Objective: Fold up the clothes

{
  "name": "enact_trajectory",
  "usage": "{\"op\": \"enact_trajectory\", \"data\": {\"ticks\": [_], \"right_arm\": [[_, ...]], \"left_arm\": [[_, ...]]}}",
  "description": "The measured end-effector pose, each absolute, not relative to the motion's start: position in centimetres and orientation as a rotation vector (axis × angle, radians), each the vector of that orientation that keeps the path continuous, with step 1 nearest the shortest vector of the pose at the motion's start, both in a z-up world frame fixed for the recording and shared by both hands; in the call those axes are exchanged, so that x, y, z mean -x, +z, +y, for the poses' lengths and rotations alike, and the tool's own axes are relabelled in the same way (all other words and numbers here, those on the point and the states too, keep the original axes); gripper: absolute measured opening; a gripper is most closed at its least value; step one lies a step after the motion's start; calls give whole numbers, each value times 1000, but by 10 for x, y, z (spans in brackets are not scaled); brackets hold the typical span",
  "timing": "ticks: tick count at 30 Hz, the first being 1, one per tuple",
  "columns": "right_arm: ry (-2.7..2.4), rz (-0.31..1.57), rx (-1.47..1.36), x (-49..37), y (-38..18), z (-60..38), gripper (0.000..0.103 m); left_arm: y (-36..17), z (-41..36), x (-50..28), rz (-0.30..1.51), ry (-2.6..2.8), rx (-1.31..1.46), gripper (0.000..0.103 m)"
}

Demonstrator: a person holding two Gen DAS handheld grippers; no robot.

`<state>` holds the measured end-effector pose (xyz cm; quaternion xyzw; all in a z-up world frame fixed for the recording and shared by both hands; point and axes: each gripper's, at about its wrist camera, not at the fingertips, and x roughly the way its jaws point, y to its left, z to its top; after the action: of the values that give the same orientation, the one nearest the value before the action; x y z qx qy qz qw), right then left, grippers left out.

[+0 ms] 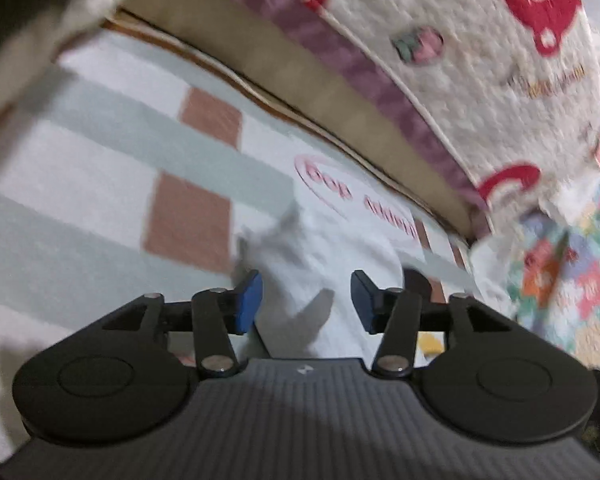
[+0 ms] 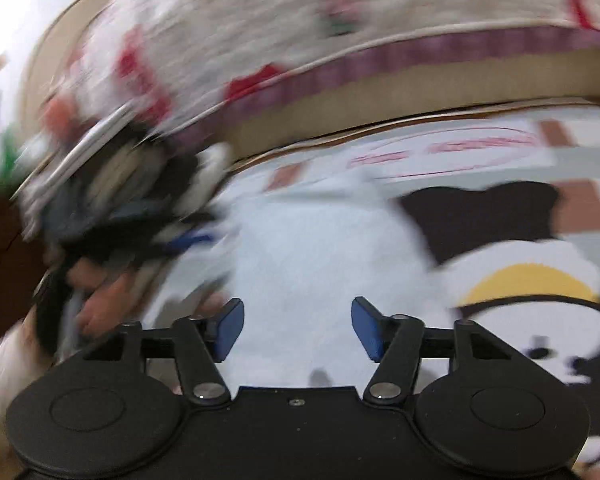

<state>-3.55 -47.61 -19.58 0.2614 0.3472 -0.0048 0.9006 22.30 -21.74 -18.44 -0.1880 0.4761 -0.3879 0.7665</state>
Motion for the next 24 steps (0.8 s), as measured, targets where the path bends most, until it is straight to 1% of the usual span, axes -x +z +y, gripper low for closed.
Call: {"op": "enact_trajectory", "data": {"ticks": [4, 6, 8, 11, 13, 14, 15, 16, 17, 18, 19, 20, 21, 22, 24], "right_arm": [[-187, 750, -662, 43, -214, -498, 65], [-199, 744, -739, 51, -222, -498, 65], [-219, 738, -776, 57, -228, -496, 65], [-292, 743, -764, 58, -237, -499, 66], [-316, 736, -807, 59, -246, -509, 66], [-305, 725, -838, 60, -251, -514, 68], [-242, 703, -865, 59, -254, -516, 63], [-172, 684, -889, 58, -257, -517, 47], [-93, 681, -894, 55, -258, -517, 46], [-68, 680, -860, 54, -257, -516, 45], [-51, 679, -830, 54, -255, -515, 39], [-61, 679, -810, 56, -253, -516, 35], [-70, 675, -796, 59, -251, -517, 29], [-71, 660, -800, 64, -251, -519, 28], [-87, 670, -808, 67, -255, -523, 29]], "left_arm": [[-198, -236, -216, 1106, -836, 324, 59], [-206, -243, -213, 1129, -822, 300, 63], [-210, -244, -210, 1118, -783, 334, 63], [-210, -256, -209, 1079, -776, 304, 63], [-213, -263, -214, 1055, -779, 320, 60], [-215, -266, -216, 1044, -780, 331, 53], [-217, -268, -217, 1037, -778, 349, 41], [-216, -269, -215, 1014, -770, 351, 36], [-211, -271, -208, 968, -765, 318, 30], [-206, -273, -200, 917, -760, 277, 26], [-197, -276, -186, 847, -759, 208, 26], [-189, -279, -173, 781, -757, 144, 26], [-185, -281, -164, 745, -754, 103, 26], [-186, -283, -162, 751, -747, 95, 26], [-189, -282, -171, 817, -735, 134, 31]]}}
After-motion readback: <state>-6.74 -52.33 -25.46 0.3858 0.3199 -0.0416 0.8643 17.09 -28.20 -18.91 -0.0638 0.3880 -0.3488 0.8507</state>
